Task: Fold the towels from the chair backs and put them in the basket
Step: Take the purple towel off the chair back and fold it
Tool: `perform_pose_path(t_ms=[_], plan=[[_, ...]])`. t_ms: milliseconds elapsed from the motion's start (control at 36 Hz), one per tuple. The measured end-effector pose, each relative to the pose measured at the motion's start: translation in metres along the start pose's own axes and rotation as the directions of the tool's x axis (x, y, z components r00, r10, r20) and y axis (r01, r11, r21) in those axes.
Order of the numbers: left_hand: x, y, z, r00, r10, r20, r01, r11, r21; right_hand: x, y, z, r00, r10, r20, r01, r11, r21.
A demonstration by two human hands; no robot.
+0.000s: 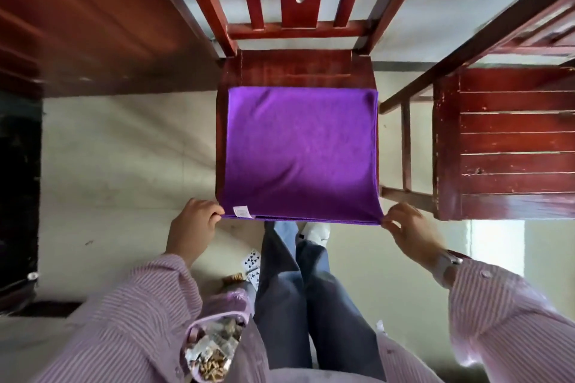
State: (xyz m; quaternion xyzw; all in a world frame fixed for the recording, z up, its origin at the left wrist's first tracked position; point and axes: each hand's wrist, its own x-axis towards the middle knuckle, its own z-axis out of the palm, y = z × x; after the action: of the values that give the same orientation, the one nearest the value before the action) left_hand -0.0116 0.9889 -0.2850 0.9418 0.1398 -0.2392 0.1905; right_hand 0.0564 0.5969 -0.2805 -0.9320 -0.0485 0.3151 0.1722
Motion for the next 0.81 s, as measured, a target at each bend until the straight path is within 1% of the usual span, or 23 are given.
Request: perform_pose_path(t_ms=[111, 167, 222, 278, 306, 333, 389, 417, 472, 556, 639, 722, 806], plan=[[0.013, -0.009, 0.001, 0.998, -0.026, 0.053, 0.029, 0.998, -0.056, 0.009, -0.002, 0.0, 0.998, 0.042, 0.047, -0.042, 0.999, 0.01], [0.022, -0.006, -0.005, 0.998, -0.022, 0.057, 0.028, 0.994, -0.104, 0.014, -0.007, -0.005, 0.997, 0.073, 0.034, -0.076, 0.995, 0.071], [0.034, 0.004, -0.015, 0.995, -0.085, 0.056, 0.095, 0.97, -0.224, 0.022, -0.015, -0.012, 0.992, 0.123, -0.015, -0.118, 0.974, 0.195], [0.049, 0.012, -0.025, 0.981, -0.175, 0.084, 0.193, 0.911, -0.363, 0.034, -0.025, -0.023, 0.975, 0.218, -0.039, -0.19, 0.915, 0.356], [0.058, 0.014, -0.03, 0.976, -0.199, 0.087, 0.217, 0.873, -0.436, 0.042, -0.03, -0.028, 0.964, 0.263, -0.032, -0.224, 0.873, 0.434], [0.067, 0.015, -0.034, 0.975, -0.208, 0.081, 0.219, 0.833, -0.509, 0.05, -0.034, -0.032, 0.953, 0.303, -0.018, -0.252, 0.821, 0.513], [0.088, 0.019, -0.041, 0.978, -0.203, 0.05, 0.189, 0.76, -0.621, 0.07, -0.04, -0.04, 0.936, 0.352, -0.007, -0.259, 0.702, 0.663], [0.099, 0.022, -0.045, 0.978, -0.204, 0.032, 0.175, 0.735, -0.655, 0.08, -0.042, -0.044, 0.93, 0.368, -0.013, -0.256, 0.673, 0.694], [0.123, 0.027, -0.05, 0.978, -0.208, 0.008, 0.153, 0.693, -0.705, 0.1, -0.047, -0.048, 0.919, 0.39, -0.056, -0.238, 0.662, 0.711], [0.162, 0.029, -0.052, 0.978, -0.207, 0.012, 0.145, 0.637, -0.757, 0.14, -0.049, -0.052, 0.89, 0.408, -0.203, -0.183, 0.728, 0.661], [0.199, 0.03, -0.048, 0.979, -0.203, -0.019, 0.121, 0.65, -0.75, 0.178, -0.049, -0.05, 0.86, 0.426, -0.281, -0.144, 0.73, 0.668], [0.229, 0.035, -0.042, 0.975, -0.205, -0.081, 0.086, 0.693, -0.716, 0.207, -0.048, -0.049, 0.852, 0.43, -0.298, -0.157, 0.754, 0.638], [0.25, 0.035, -0.034, 0.974, -0.207, -0.092, 0.087, 0.716, -0.692, 0.229, -0.047, -0.044, 0.841, 0.441, -0.314, -0.17, 0.766, 0.62]])
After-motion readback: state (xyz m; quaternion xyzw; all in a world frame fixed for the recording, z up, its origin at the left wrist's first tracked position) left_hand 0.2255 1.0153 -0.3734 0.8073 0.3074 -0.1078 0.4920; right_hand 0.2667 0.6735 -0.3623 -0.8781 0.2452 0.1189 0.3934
